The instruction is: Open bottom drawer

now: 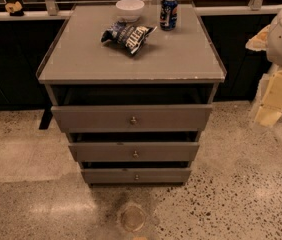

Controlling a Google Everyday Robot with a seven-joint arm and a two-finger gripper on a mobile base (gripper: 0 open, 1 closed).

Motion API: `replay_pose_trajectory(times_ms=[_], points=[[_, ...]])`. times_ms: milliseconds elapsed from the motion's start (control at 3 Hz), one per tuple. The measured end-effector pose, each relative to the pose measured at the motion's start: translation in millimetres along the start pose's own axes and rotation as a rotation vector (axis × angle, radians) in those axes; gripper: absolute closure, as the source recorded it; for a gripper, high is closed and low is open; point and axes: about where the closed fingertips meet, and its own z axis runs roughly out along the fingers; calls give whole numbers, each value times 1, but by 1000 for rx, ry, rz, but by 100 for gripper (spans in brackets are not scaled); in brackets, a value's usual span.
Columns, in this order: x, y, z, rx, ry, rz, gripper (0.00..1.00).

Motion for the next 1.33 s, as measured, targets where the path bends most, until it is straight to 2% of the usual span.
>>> replay_pose_trajectory(times_ms=[333,667,1000,1333], points=[[0,0,0,0,0,0,0],[3,3,1,25,3,3,0],[14,16,8,84,30,-10,0],[35,32,38,109,75,0,0]])
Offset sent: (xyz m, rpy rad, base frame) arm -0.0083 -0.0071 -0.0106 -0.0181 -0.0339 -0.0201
